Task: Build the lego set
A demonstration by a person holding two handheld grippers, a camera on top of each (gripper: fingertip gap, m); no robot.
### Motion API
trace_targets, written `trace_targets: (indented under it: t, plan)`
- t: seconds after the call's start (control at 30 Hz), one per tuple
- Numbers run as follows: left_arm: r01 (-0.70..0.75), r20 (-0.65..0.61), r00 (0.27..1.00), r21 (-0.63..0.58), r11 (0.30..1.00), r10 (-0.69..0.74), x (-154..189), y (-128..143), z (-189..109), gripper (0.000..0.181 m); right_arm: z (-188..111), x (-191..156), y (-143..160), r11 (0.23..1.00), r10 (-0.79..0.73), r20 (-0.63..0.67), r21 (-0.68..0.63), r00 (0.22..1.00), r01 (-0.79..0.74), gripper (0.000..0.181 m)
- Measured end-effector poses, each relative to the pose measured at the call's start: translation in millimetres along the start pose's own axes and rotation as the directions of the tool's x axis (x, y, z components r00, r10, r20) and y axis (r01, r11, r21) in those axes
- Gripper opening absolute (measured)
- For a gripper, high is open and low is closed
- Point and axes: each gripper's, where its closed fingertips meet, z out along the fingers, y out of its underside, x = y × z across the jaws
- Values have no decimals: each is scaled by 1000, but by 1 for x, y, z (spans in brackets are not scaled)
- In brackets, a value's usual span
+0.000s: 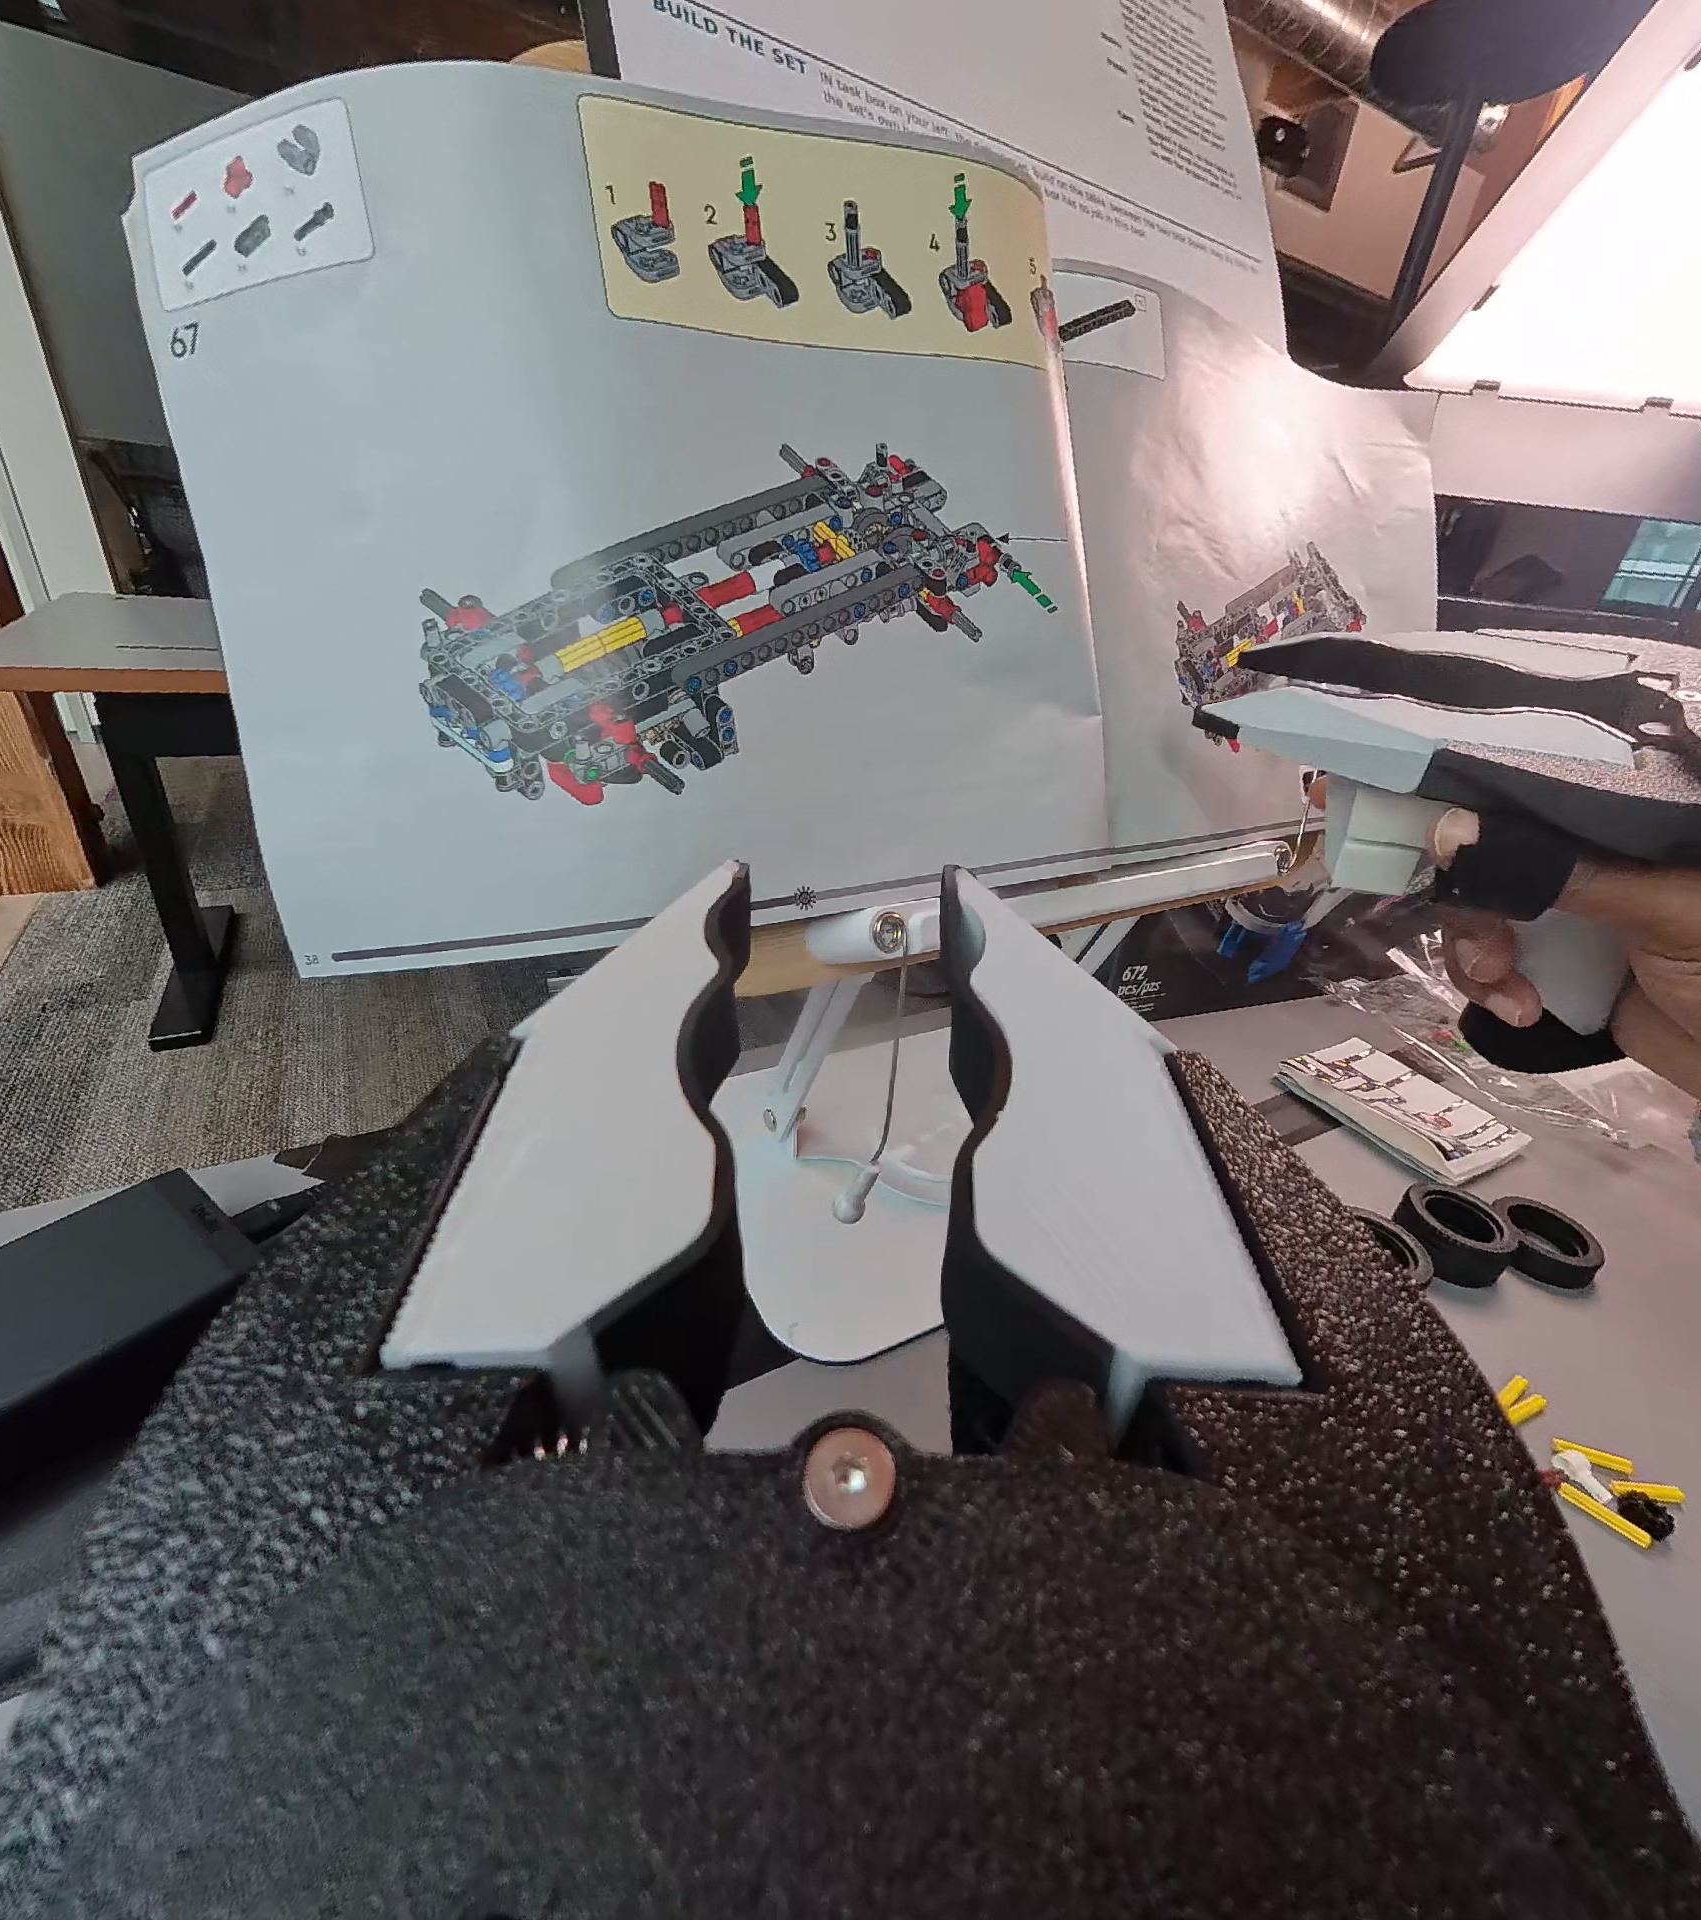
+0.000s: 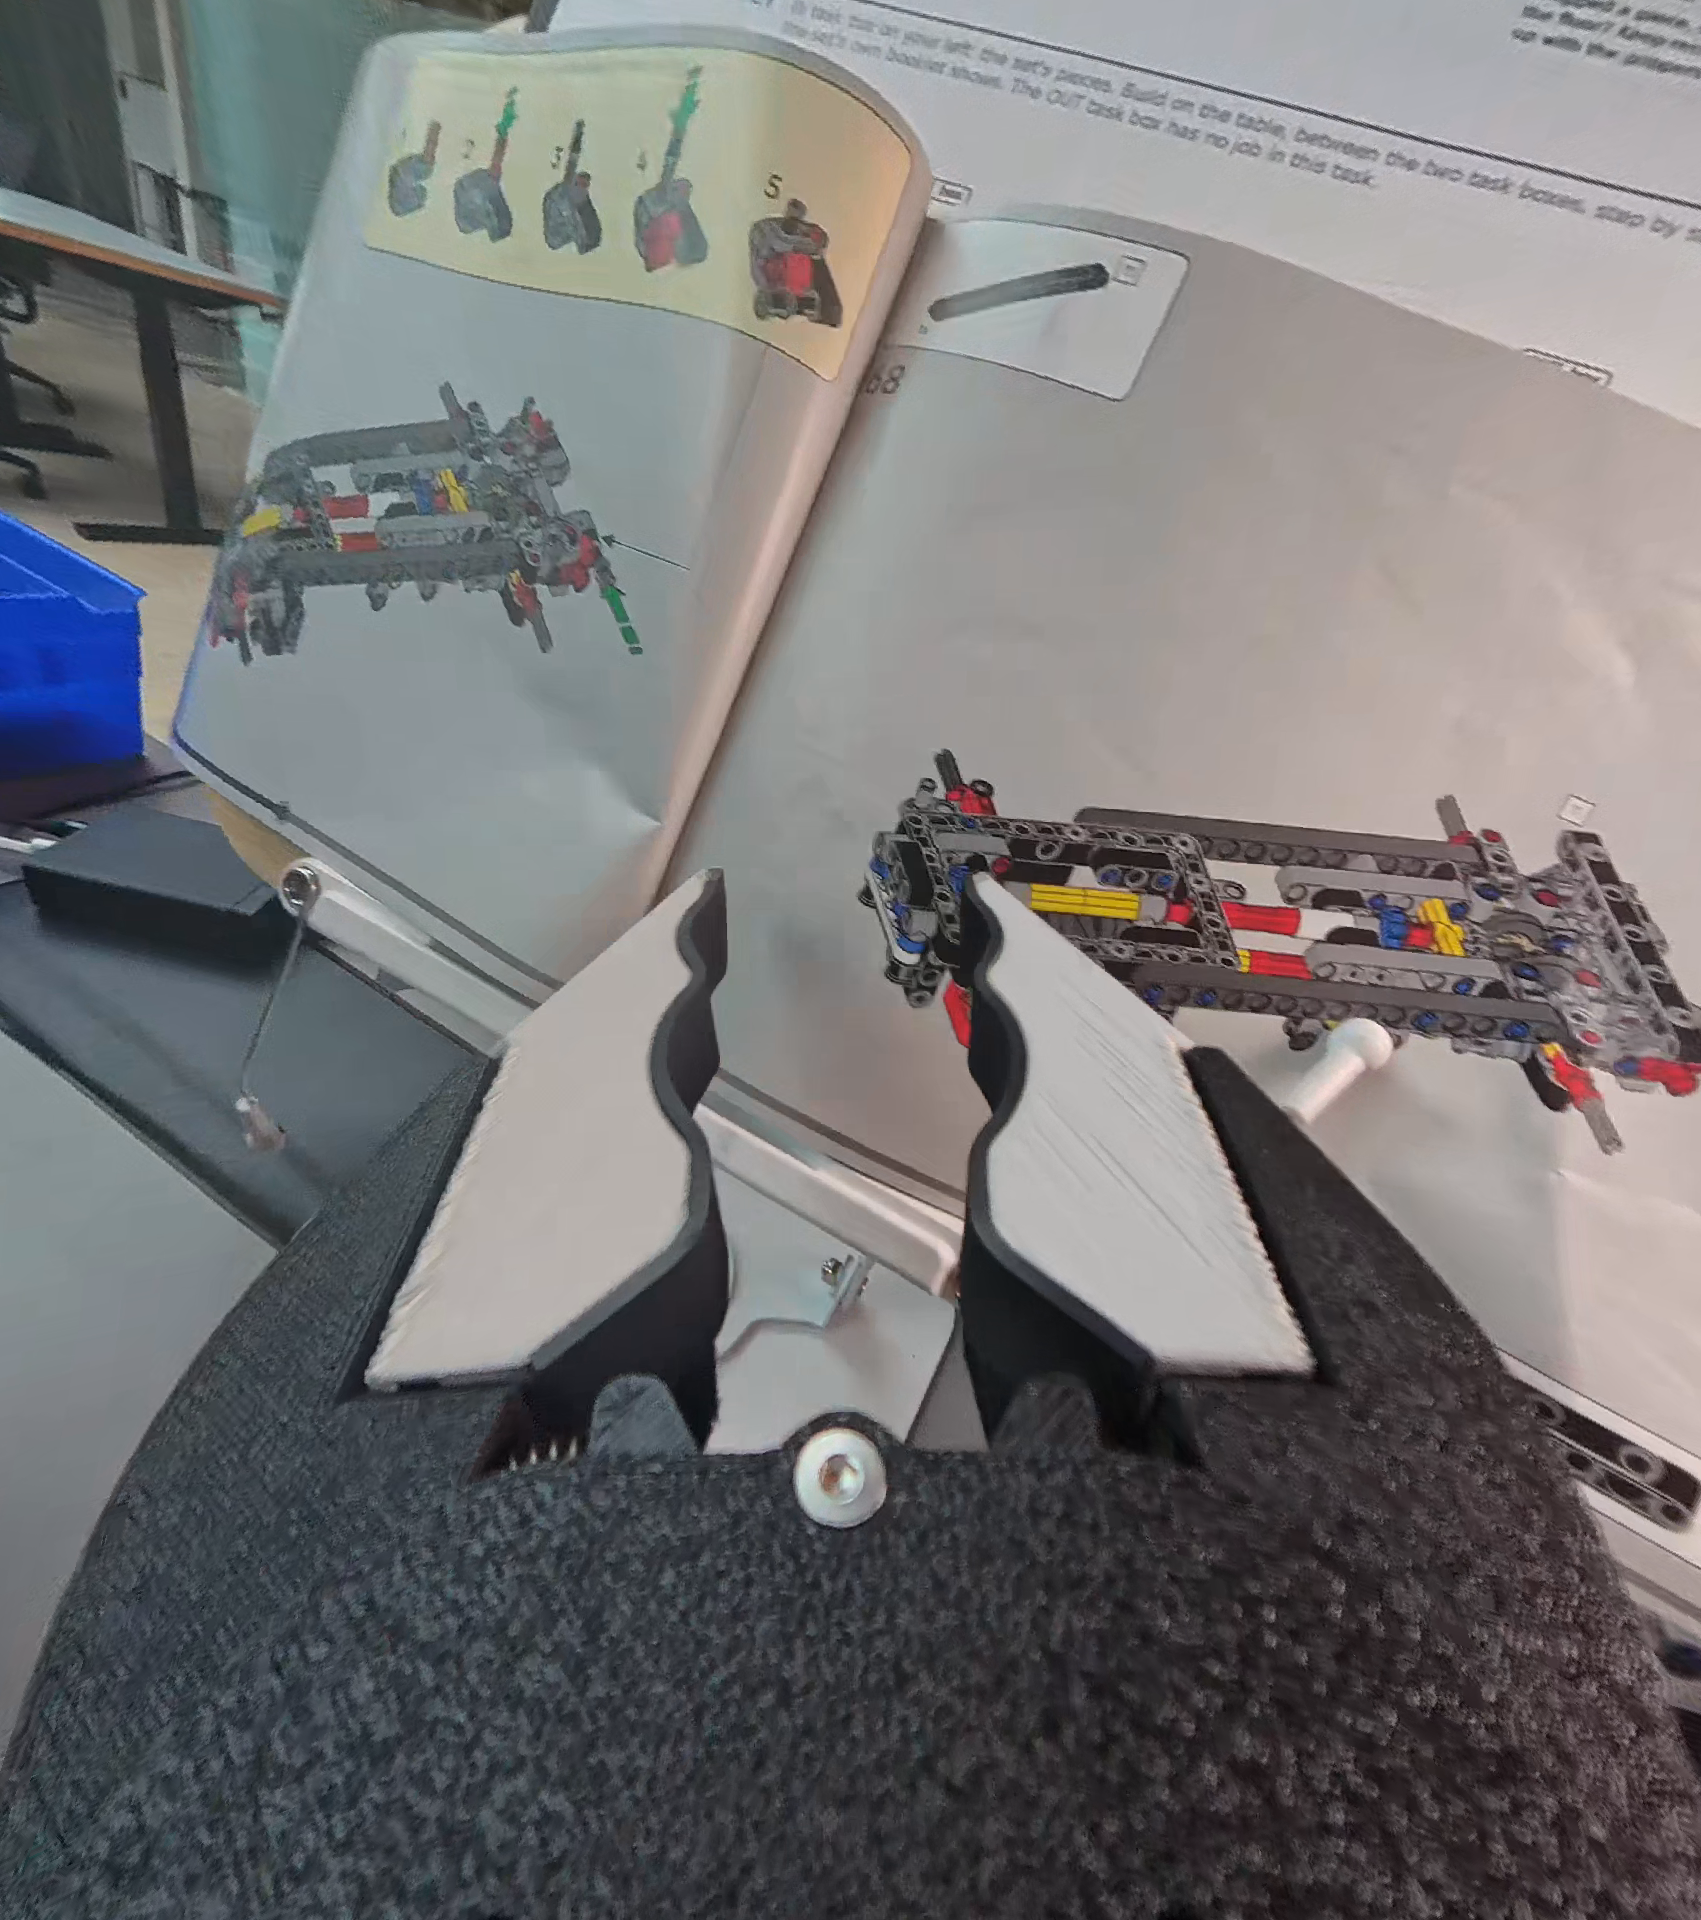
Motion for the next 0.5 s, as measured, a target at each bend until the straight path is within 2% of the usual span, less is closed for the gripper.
trace_targets:
  t: [0.07, 0.17, 0.27, 0.37, 0.5]
  plan:
    - [-1, 4, 1000, 0, 1000, 1, 0, 0, 0, 36, 8, -19, -11, 1000, -5, 14, 4, 1000, 5, 62]
    - [-13, -5, 1000, -1, 1000, 13, 5, 0, 0, 37, 24, -46, -31, 992, -123, -24, 19, 992, 124, 83]
    - [-45, -21, 999, -4, 999, 45, 15, 0, 0, 37, 43, -56, -35, 980, -198, -92, -46, 976, 195, 88]
    - [-79, -27, 997, -3, 997, 79, 20, -1, -2, 37, 54, -44, -24, 960, -271, -143, -106, 952, 258, 74]
    - [-85, -27, 996, 2, 996, 85, 19, -2, -3, 37, 42, -33, -23, 966, -258, -120, -45, 959, 255, 31]
